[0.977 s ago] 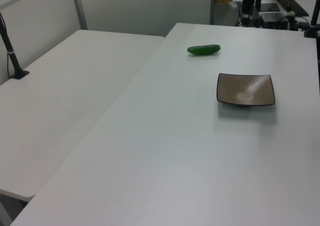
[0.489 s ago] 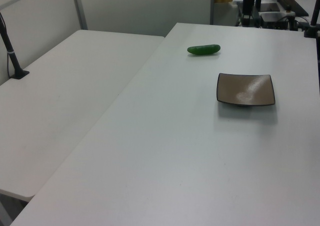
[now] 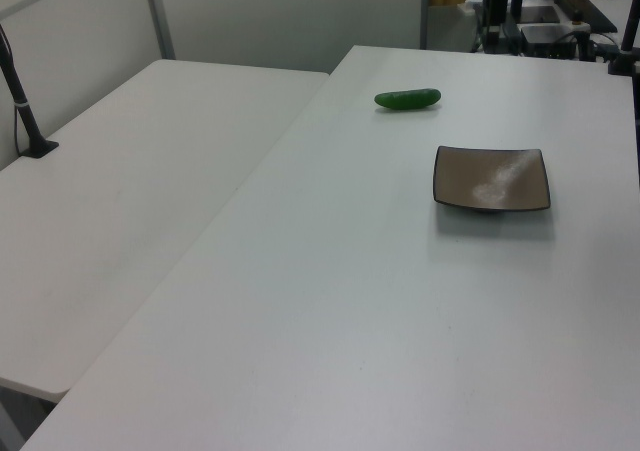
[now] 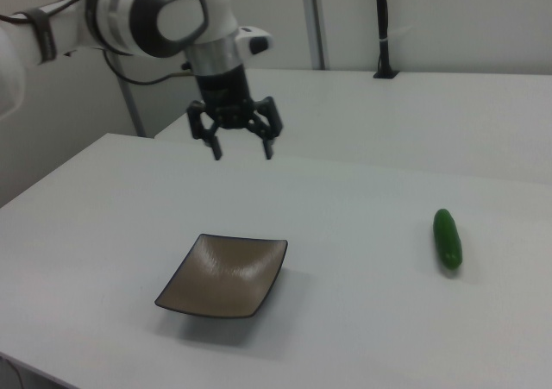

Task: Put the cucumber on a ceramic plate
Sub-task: 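Move the gripper over the green cucumber and open it, then lower the open gripper around the cucumber and close on it, then lift the cucumber and carry it toward the brown plate, then lower the held cucumber onto the center of the plate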

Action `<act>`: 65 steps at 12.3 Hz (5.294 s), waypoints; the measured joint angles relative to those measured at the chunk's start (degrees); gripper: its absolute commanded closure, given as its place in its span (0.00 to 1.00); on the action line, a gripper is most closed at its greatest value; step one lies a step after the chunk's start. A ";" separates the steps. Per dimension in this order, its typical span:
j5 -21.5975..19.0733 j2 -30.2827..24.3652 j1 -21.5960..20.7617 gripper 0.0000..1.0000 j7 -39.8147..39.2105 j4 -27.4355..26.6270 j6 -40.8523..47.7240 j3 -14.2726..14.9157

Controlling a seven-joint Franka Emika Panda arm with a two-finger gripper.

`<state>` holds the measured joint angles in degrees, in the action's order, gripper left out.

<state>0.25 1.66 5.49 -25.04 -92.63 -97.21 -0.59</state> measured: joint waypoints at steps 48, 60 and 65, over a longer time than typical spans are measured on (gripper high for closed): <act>-4.56 29.44 11.71 0.87 -1.56 12.45 -44.49 1.77; -4.71 0.26 2.61 0.85 -1.57 -2.22 -4.59 1.45; -4.71 -5.49 -2.17 0.81 1.11 -16.29 -5.70 1.41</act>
<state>-4.47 -3.83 3.32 -23.93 -108.92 -102.91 0.82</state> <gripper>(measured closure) 0.520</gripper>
